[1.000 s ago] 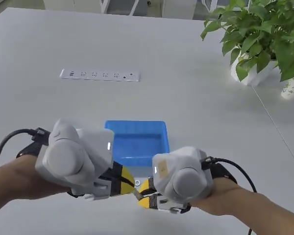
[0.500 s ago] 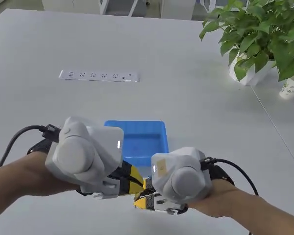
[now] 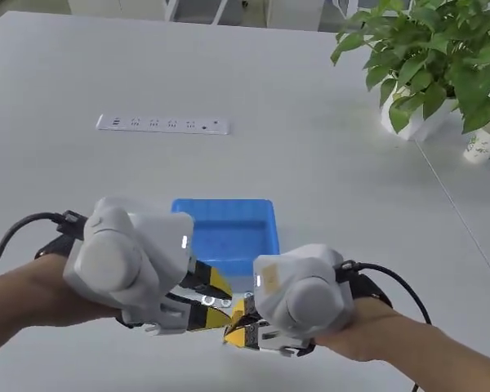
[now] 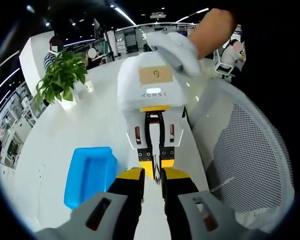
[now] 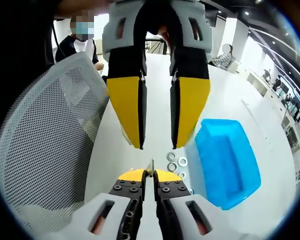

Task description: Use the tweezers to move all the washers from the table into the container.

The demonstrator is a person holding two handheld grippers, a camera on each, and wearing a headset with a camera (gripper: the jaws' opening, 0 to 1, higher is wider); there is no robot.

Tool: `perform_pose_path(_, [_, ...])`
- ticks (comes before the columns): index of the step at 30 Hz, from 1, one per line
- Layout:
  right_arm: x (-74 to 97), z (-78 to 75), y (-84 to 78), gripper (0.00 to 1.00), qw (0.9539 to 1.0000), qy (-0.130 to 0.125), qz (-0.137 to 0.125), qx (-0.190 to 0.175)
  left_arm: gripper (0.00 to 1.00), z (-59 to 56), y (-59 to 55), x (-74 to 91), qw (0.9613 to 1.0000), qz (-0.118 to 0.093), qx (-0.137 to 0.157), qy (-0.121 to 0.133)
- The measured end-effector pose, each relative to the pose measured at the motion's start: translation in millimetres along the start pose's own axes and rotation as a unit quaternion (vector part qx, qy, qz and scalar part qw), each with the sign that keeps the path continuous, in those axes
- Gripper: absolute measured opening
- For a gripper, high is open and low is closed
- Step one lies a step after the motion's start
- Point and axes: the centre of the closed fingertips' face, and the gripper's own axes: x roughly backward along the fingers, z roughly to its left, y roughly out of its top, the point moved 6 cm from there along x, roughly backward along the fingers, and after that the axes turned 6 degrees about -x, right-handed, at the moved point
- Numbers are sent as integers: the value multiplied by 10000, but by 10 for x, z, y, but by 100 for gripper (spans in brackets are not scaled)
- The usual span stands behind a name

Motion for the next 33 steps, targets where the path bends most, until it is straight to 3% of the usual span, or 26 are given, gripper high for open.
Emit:
perform_pose_path(6, [11,-3,-19,8,10000,-7,12,-45,20,-65,-187,-96,9998,135,158,-66])
perform_pose_path(15, [20,4,-32,7,10000,-18,34,-48,20,-135,-444,-442,9991,262,318,24])
perform_pose_path(22, [21,10,-30,7,10000,-20,24,-35,19,-156,-492,-611,9992,308,235,64])
perform_pose_path(33, [31,5,-39,7,10000,-34,45,-24,12,-138,-481,-721,9996,237,173,59])
